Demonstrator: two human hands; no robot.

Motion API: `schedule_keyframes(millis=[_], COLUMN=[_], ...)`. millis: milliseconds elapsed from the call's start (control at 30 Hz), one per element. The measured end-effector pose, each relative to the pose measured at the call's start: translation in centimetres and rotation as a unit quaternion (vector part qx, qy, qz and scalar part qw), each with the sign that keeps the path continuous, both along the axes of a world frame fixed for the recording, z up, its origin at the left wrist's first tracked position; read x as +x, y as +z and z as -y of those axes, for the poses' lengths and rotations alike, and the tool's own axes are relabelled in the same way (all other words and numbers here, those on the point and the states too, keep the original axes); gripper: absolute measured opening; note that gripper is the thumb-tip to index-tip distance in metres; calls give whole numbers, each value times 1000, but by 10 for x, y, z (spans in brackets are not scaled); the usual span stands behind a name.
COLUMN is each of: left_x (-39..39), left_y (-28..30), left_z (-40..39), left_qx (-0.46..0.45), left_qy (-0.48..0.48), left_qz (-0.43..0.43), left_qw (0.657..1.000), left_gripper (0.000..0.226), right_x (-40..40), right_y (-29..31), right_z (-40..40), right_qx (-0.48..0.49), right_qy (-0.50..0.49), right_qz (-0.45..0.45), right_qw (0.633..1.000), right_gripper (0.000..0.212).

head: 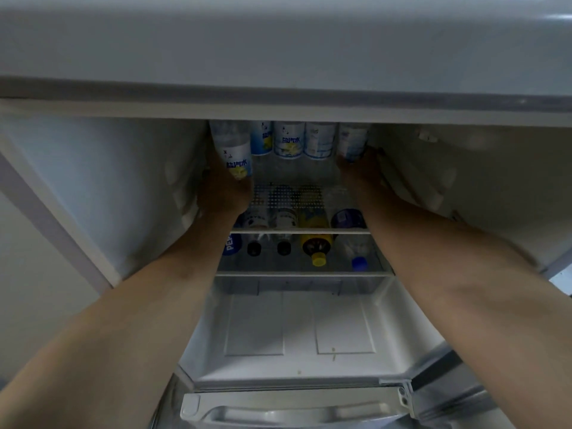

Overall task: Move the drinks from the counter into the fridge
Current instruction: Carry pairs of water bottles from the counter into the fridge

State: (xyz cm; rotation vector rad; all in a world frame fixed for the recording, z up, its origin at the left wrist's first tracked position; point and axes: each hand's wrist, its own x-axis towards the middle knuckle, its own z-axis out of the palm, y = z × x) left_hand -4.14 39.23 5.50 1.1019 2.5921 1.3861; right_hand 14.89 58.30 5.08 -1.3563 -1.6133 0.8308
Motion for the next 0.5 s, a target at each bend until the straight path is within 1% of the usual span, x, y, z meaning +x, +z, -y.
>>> schedule_keyframes(millis=[100, 267, 400, 500], left_x=[3, 4, -6, -14], left_y=[2, 3, 5, 8], left_z=[-2, -11, -22, -28], left_qx=[-8, 11, 25, 36], left_qy=[0, 6, 21, 19], left_qz=[10, 36, 46, 74], left_qw=[1000, 999, 998, 996], left_gripper=[84, 78, 72, 77], right_x=[-3, -2, -3, -3], right_y=[1, -4, -3, 1], right_z=[0, 7, 14, 20], right_qx=[-6, -19, -18, -16], right_qy=[17, 1, -5, -13], right_qz=[-3, -14, -22, -18], right_qw=[1000, 1000, 1000, 1000], right_gripper=[74, 71, 72, 73])
